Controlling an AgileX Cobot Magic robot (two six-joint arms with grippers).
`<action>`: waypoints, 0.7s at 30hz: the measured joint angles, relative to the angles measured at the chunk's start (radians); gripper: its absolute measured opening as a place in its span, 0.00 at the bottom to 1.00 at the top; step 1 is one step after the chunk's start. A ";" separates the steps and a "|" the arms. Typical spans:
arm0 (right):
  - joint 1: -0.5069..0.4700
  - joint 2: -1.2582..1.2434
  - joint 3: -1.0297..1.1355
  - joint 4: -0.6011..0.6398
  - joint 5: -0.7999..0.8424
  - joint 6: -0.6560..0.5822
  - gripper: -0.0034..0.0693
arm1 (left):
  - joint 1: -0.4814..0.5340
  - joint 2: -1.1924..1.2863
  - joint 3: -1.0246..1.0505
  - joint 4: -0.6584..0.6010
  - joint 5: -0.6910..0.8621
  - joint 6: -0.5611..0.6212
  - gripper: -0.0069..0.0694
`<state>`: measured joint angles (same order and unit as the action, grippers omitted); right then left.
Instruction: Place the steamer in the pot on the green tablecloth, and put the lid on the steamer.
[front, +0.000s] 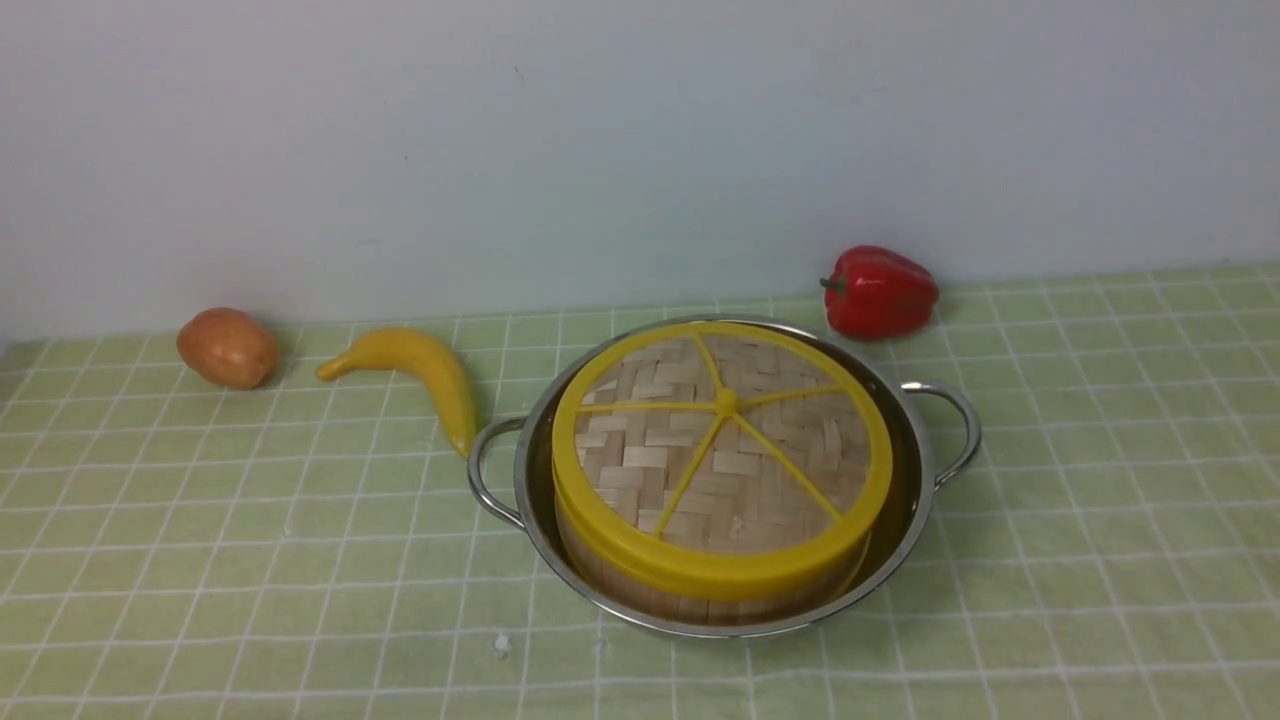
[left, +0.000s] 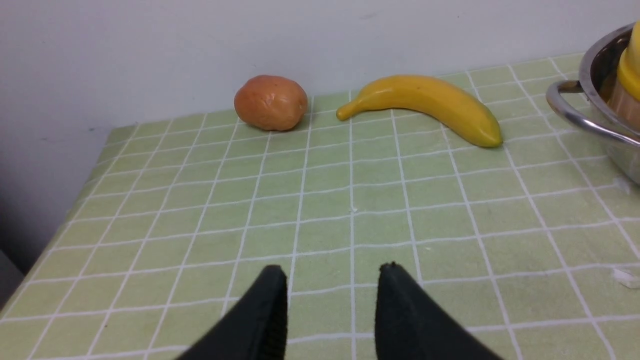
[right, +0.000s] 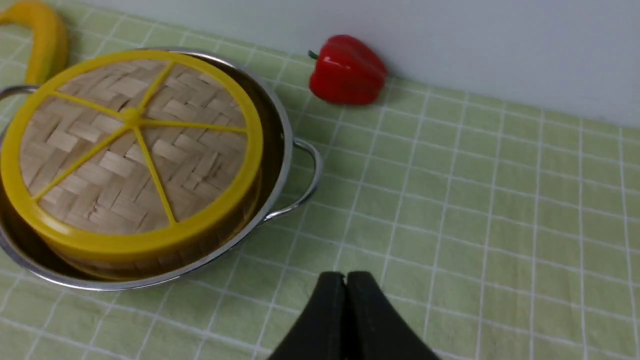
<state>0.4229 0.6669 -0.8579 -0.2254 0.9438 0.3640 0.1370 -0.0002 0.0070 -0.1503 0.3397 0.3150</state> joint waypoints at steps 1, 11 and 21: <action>-0.003 -0.019 0.017 -0.004 -0.010 0.008 0.06 | 0.000 0.000 0.000 0.000 0.000 0.000 0.41; -0.264 -0.632 0.662 -0.130 -0.589 0.200 0.09 | 0.000 0.000 0.000 0.000 0.000 0.000 0.41; -0.306 -0.663 0.865 -0.193 -0.634 0.202 0.12 | -0.001 0.000 0.000 0.000 0.000 0.000 0.41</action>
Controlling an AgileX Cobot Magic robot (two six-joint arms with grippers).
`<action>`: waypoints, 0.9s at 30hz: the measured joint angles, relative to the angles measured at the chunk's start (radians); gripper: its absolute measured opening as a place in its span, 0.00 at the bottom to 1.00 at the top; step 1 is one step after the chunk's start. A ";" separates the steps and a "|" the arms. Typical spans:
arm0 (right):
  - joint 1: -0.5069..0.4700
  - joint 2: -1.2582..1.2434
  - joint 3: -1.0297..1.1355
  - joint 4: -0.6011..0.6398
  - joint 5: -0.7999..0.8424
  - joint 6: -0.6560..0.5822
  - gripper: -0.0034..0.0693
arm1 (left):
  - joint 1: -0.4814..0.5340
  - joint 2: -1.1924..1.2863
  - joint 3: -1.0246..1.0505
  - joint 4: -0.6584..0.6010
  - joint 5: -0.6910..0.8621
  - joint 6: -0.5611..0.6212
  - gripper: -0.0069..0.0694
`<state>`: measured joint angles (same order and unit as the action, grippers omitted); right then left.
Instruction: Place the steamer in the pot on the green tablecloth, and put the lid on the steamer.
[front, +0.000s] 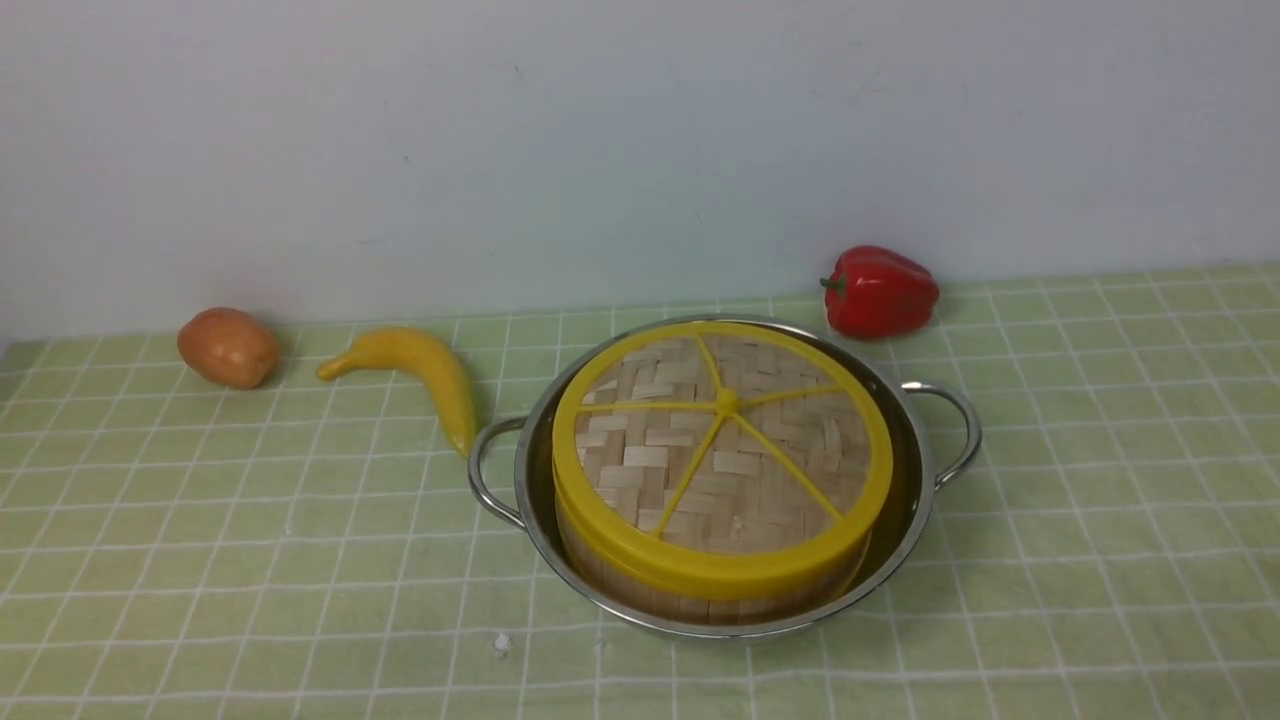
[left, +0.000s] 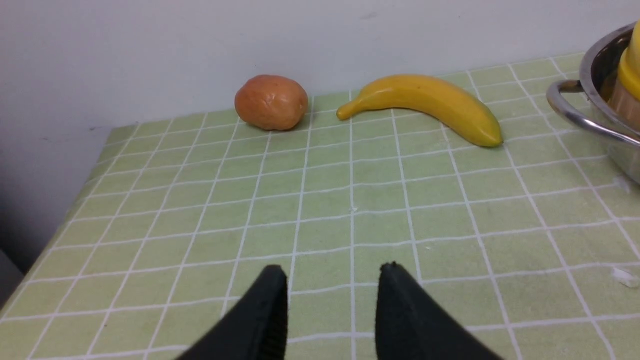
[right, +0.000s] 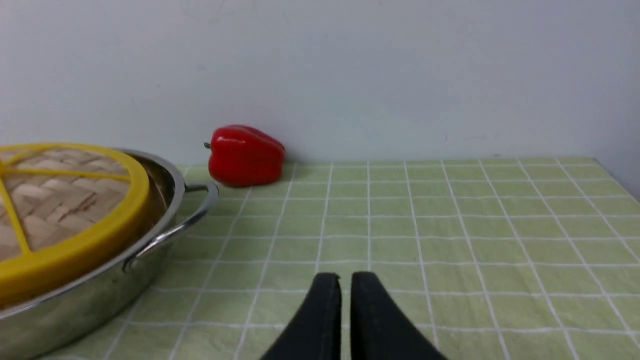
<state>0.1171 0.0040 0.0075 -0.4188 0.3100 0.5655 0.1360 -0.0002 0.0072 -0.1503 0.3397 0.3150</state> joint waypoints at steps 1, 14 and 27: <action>0.000 0.000 0.000 -0.003 0.023 0.000 0.13 | 0.000 0.000 0.000 0.000 0.000 0.000 0.41; 0.000 0.000 0.001 -0.003 0.057 0.022 0.19 | 0.000 0.000 0.000 0.000 0.000 0.001 0.41; 0.000 0.000 0.001 -0.003 0.057 0.030 0.23 | 0.000 0.000 0.000 0.000 0.000 0.002 0.41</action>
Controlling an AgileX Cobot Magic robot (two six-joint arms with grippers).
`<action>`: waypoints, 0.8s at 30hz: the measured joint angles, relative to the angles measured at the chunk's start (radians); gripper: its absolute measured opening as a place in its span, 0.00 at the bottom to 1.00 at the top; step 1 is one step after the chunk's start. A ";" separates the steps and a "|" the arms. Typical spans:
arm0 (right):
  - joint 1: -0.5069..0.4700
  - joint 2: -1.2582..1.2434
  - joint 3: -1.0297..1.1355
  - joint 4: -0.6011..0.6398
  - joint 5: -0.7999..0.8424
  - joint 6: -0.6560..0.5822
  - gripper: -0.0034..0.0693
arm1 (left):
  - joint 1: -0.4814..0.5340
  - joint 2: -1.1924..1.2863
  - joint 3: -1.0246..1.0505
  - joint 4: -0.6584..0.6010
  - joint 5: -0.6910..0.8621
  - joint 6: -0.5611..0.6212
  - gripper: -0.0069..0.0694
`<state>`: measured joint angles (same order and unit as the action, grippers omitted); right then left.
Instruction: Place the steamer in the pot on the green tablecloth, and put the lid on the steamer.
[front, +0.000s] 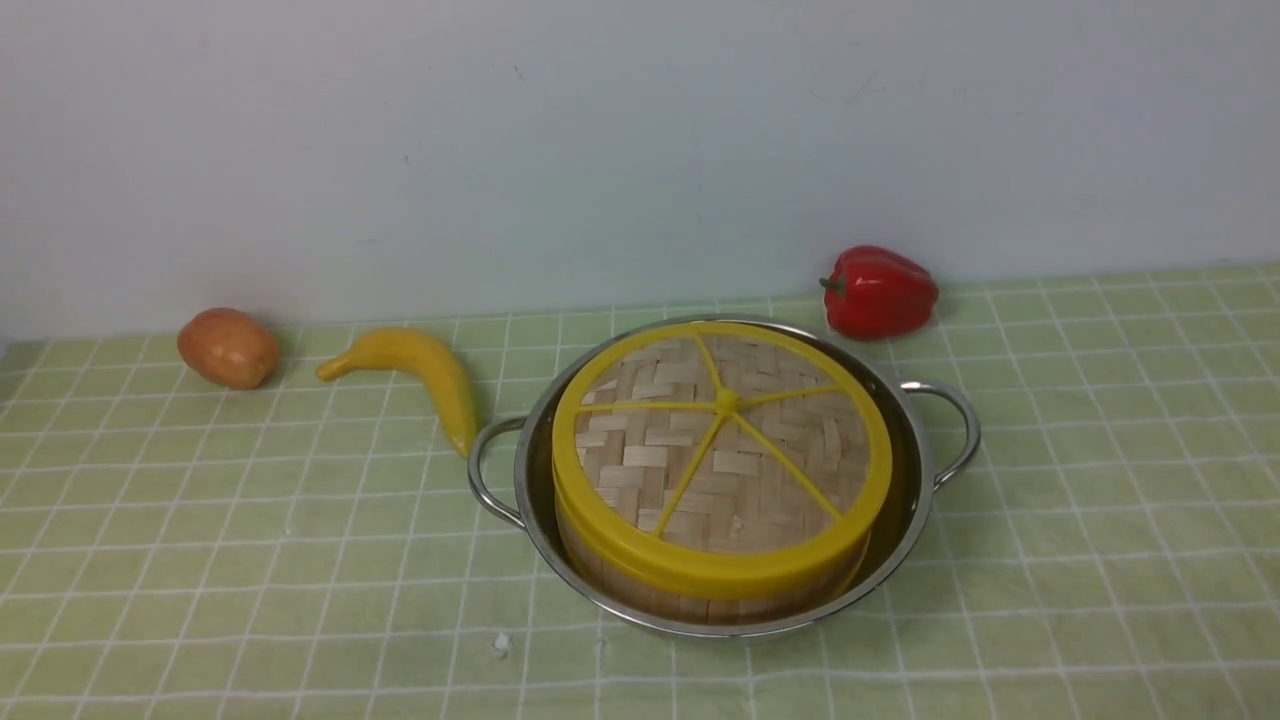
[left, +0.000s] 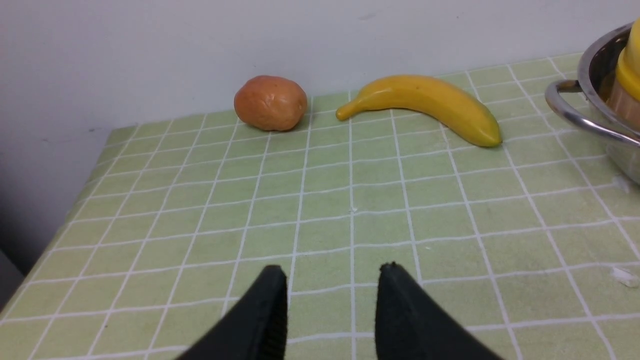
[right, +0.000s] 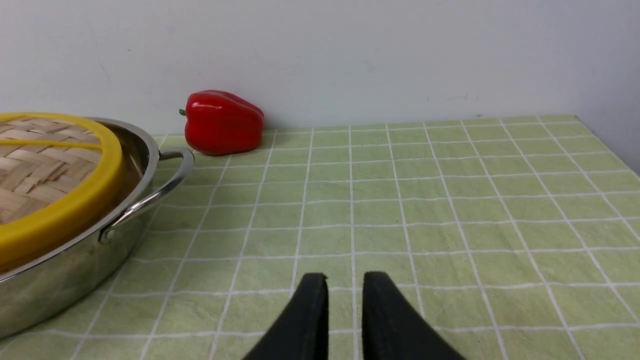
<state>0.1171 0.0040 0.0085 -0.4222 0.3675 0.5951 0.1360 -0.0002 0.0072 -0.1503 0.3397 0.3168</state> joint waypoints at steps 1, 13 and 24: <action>0.000 0.000 0.000 0.000 0.000 0.000 0.23 | 0.000 0.000 0.000 0.000 0.000 0.000 0.41; 0.000 0.000 0.000 0.000 0.000 0.000 0.28 | 0.000 0.000 0.000 0.000 0.000 0.000 0.41; 0.000 0.000 0.000 0.000 0.000 0.000 0.32 | 0.000 0.000 0.000 0.000 0.000 0.000 0.41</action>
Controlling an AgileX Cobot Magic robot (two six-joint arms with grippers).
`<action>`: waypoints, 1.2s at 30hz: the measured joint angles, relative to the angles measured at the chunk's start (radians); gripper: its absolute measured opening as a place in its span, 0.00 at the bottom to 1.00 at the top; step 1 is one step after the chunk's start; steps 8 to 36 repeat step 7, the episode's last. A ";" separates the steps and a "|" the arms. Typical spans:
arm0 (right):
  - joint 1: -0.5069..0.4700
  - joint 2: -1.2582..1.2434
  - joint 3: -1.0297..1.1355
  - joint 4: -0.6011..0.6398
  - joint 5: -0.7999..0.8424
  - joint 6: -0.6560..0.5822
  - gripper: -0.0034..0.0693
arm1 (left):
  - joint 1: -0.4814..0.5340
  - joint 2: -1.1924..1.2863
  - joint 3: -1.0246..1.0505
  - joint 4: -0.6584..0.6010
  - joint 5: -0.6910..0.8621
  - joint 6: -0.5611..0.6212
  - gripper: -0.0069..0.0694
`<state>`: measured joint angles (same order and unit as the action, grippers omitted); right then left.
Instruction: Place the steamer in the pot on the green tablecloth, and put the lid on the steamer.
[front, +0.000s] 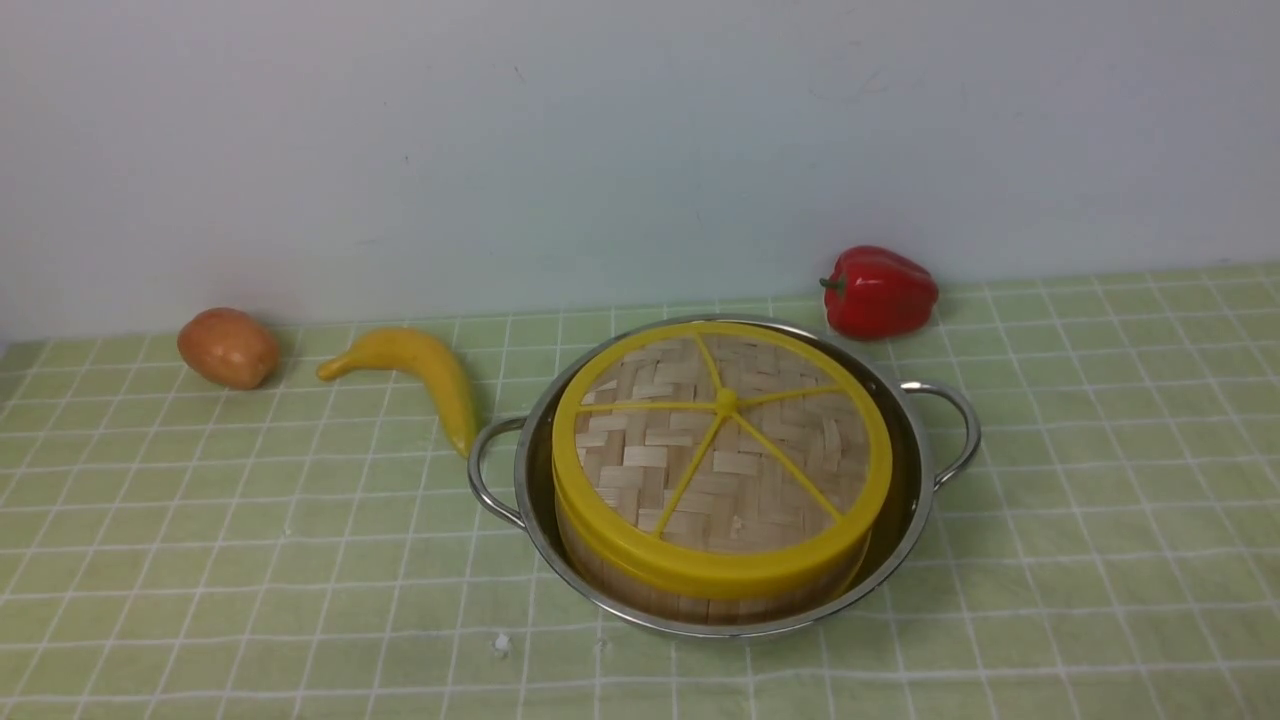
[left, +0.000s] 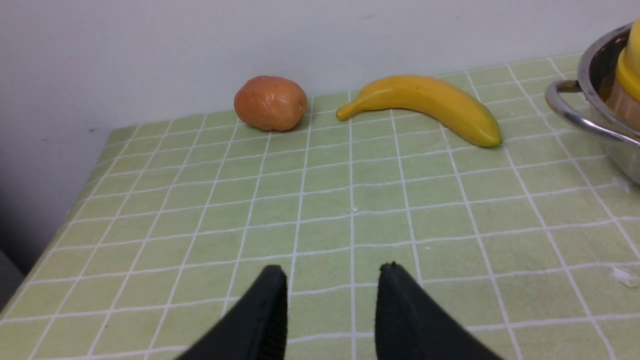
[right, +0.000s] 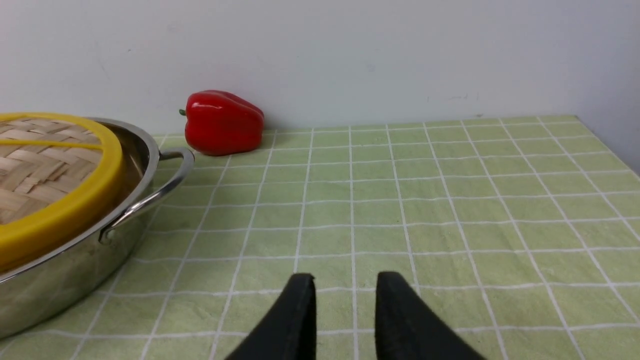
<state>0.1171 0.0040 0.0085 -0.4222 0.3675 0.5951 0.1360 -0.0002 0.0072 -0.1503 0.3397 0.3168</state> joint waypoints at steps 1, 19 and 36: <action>0.000 0.000 0.000 0.000 0.000 0.000 0.32 | 0.000 0.000 0.000 0.000 0.000 0.000 0.41; 0.000 0.000 0.000 0.000 0.000 0.000 0.34 | 0.000 0.000 0.000 0.000 0.000 0.000 0.41; 0.000 0.000 0.000 0.000 0.000 0.000 0.34 | 0.000 0.000 0.000 0.000 0.000 0.000 0.41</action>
